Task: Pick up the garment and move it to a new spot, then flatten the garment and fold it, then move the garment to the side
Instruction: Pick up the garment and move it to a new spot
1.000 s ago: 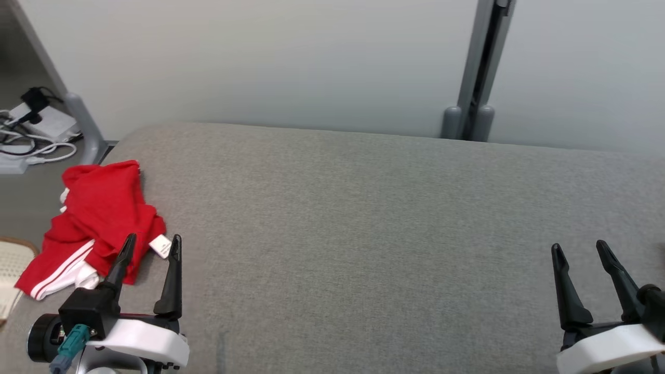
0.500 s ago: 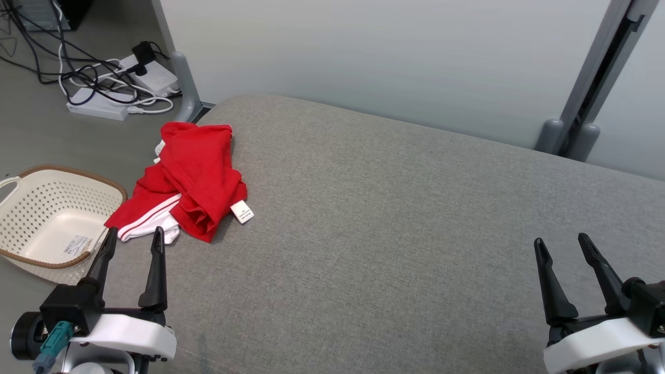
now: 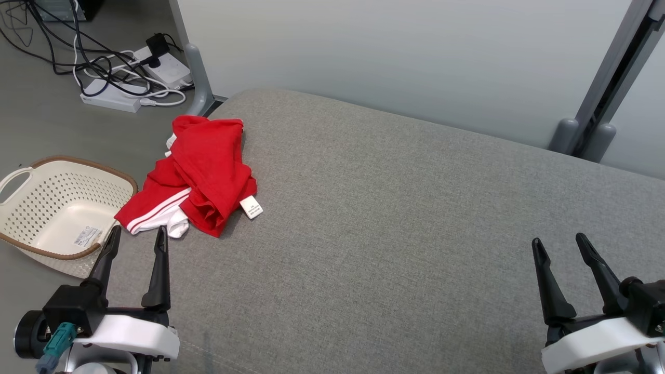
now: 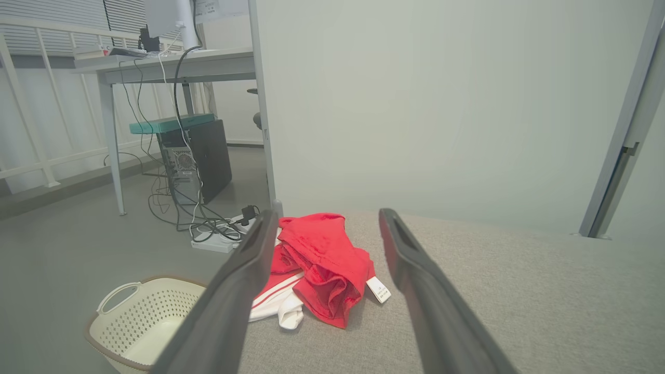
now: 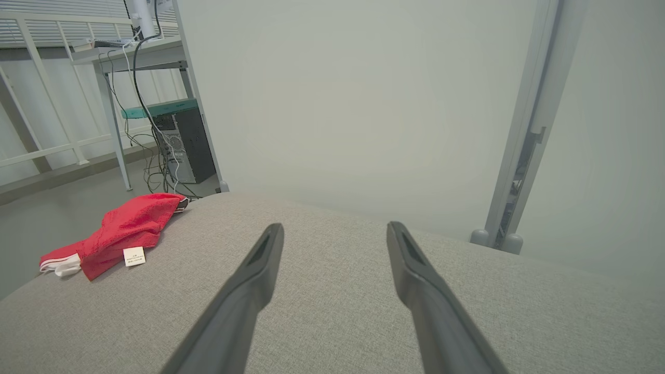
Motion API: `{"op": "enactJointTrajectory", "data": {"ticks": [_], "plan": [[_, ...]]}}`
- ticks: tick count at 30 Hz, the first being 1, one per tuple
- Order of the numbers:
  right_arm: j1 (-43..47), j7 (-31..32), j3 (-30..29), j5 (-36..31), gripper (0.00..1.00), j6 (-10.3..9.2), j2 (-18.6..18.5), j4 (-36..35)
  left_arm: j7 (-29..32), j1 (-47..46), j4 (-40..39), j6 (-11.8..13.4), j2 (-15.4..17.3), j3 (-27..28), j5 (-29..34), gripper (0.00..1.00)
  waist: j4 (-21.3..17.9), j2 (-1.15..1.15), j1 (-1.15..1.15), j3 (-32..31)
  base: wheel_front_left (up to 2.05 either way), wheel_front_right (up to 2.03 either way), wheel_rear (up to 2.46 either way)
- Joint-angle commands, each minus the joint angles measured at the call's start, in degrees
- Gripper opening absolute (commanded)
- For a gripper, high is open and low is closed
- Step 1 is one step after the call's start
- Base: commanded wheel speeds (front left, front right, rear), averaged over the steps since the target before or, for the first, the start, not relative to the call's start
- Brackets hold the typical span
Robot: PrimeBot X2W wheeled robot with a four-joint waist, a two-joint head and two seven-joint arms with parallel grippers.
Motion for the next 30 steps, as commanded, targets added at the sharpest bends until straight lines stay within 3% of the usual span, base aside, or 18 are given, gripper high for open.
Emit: {"op": "enactJointTrajectory", "data": {"ticks": [1, 10, 15, 24, 30], "plan": [[-0.6, -0.3, -0.2, 0.1, 1.0, -0.02, -0.2, 0.1, -0.2, 0.0, 0.0, -0.4, 0.0, 0.3, 0.6, 1.0, 0.0, 0.0, 0.0, 0.1, 0.0, 0.0, 0.0], [-2.2, 0.7, 0.4, -0.8, 1.0, -0.02, -0.2, -1.2, -0.2, -4.5, -0.7, -1.1, -1.3, 2.6, 0.0, 1.0, -1.1, 0.0, 0.0, 3.2, 0.0, 0.0, 0.0], [-4.3, 2.0, 1.3, -2.6, 1.0, -0.02, -0.2, -2.6, 0.0, -10.7, 2.7, -3.0, -0.7, 4.5, -1.8, 1.0, -3.1, 0.0, 0.0, 7.3, 0.0, 0.0, 0.0], [-8.0, 3.9, 2.1, -6.1, 1.0, -0.02, -0.2, -4.6, 4.2, -23.2, 20.4, -9.1, -1.7, 4.0, -6.6, 1.0, -6.3, 0.0, 0.0, 15.3, 0.0, 0.0, 0.0], [-10.9, 4.1, 3.6, -7.0, 1.0, -0.02, -0.2, -4.8, 7.5, -31.1, 37.2, -14.1, -3.0, 3.8, -10.2, 1.0, -8.9, 0.0, 0.0, 19.8, 0.0, 0.0, 0.0]]}}
